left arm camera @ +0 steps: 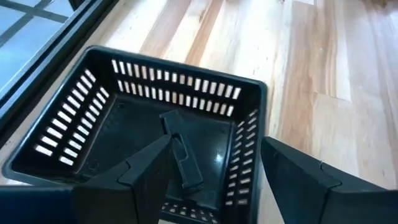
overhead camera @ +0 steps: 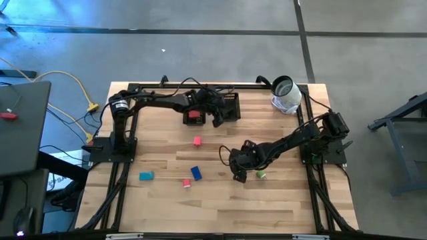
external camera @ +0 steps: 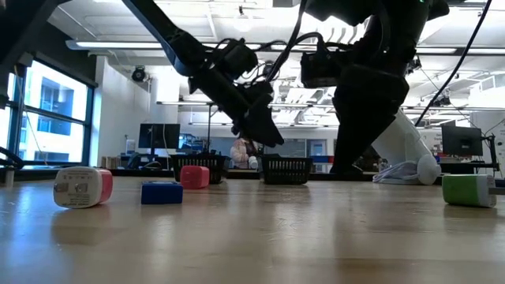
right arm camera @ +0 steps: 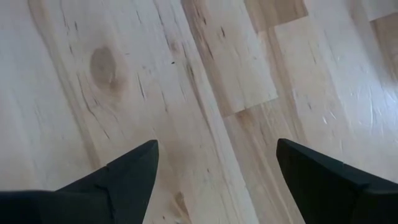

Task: Pick & Place Office items
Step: Put the blue digital clock into the right black bin

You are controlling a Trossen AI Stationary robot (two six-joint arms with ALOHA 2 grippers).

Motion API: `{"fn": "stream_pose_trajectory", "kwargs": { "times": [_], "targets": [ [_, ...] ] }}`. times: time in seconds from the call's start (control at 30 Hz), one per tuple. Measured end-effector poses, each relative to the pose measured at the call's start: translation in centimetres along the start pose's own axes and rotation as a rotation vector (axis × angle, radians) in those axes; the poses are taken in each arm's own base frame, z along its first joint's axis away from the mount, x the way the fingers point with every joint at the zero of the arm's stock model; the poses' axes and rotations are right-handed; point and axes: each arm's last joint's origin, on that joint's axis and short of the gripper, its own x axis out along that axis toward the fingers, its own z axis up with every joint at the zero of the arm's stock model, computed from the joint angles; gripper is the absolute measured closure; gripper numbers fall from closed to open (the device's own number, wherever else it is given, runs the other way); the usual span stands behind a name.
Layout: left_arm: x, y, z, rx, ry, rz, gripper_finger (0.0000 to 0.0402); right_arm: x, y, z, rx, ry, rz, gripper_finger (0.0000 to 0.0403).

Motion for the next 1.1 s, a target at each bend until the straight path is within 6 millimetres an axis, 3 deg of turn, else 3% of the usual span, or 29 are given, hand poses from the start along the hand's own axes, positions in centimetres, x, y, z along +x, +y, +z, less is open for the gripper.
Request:
{"fn": "stream_pose_trajectory", "kwargs": {
  "times": [0.23,0.5,0.87,1.1],
  "targets": [
    [-3.4,-2.1,2.0,0.123,0.002,0.099,0.0163,0.0,-0.3,-0.3,-0.011,0.025,-0.042,0.0089],
    [-7.5,-4.5,2.6,0.071,0.108,0.098,0.0163,0.0,-0.5,-0.4,-0.017,0.015,-0.084,0.0089],
    [-8.8,-8.1,0.0,-0.013,0.376,0.048,0.0163,0.0,-0.3,0.0,-0.028,-0.020,-0.057,0.0089],
    [-9.3,-9.0,-1.0,-0.047,0.477,0.054,0.0163,0.0,0.0,0.5,-0.042,-0.067,-0.029,0.0089]
  ]
}}
